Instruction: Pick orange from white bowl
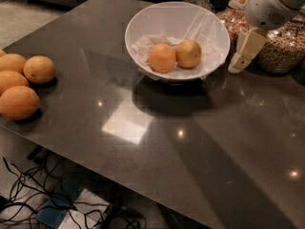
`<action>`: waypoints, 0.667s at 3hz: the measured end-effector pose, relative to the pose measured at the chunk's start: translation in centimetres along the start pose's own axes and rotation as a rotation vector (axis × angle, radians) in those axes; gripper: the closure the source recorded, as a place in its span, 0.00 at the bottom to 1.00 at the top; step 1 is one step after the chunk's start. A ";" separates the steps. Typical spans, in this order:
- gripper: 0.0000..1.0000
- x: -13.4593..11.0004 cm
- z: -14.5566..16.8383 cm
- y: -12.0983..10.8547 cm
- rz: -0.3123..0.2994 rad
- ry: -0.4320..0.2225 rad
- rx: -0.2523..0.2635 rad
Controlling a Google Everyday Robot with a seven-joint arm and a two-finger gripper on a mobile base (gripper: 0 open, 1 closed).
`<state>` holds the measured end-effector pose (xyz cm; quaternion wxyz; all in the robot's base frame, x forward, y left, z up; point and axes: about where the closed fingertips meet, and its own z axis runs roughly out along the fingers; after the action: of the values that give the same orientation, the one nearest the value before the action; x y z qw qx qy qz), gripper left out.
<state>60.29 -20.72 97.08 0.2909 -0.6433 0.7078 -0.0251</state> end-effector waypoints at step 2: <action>0.00 0.2 3.5 -2.8 0.140 -0.066 -0.008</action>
Offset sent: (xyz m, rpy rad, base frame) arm 0.0598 0.0059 -0.0222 0.1822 0.0653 -0.1385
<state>64.35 -20.15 95.26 0.3127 -0.5937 0.7412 0.0194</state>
